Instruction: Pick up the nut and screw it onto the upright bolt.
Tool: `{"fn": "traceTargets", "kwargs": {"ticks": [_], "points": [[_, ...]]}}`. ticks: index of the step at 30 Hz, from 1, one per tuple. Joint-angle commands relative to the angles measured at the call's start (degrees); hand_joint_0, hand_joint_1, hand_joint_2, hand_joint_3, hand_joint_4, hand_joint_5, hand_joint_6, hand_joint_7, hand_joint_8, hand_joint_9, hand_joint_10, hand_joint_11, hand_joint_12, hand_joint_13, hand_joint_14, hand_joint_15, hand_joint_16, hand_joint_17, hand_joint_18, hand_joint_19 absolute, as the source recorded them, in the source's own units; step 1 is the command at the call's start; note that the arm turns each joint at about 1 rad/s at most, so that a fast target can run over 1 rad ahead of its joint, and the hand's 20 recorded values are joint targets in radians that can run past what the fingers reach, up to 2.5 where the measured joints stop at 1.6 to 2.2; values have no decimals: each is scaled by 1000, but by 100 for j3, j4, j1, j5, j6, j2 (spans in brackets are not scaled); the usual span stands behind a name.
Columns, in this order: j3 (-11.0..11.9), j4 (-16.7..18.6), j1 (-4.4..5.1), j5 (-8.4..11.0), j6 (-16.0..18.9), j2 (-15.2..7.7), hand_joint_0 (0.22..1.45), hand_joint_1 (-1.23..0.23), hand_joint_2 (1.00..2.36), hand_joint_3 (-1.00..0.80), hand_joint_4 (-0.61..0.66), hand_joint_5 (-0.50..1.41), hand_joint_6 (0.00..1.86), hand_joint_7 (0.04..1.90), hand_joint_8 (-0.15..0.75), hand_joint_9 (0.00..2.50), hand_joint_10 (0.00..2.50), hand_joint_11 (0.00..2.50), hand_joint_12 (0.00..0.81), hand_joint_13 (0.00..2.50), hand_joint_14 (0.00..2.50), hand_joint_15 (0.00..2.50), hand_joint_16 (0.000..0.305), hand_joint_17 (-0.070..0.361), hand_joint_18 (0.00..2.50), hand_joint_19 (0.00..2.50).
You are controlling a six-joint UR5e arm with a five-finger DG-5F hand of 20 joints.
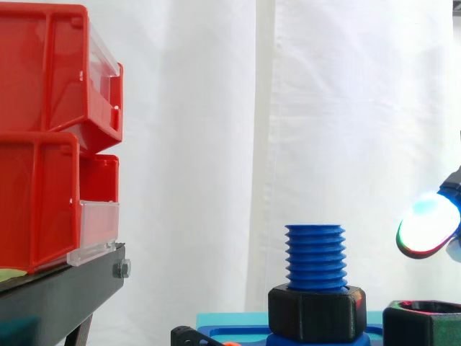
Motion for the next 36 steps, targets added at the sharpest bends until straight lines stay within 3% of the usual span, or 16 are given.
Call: {"fn": "traceTargets", "kwargs": {"ticks": [1,13,20,29,36], "points": [[0,201,24,16,-27,-95,480,-844,1000,-500,229,-264,501,679,299,190,0,0,356,70,0,0,45,100,0,0],[0,324,32,-1,-405,-104,500,-993,1000,-500,264,-249,502,775,295,270,0,0,352,112,0,0,43,98,0,0],[0,570,32,43,-695,-122,486,-1035,1000,-500,254,-255,502,758,294,270,0,0,357,117,0,0,44,99,0,0],[0,685,59,104,-678,-376,456,-997,1000,-500,252,-261,502,738,299,240,0,0,370,105,0,0,47,106,0,0],[0,755,41,95,-687,-376,451,-986,1000,-500,250,-262,502,738,299,234,0,0,373,101,0,0,47,105,0,0]]}}
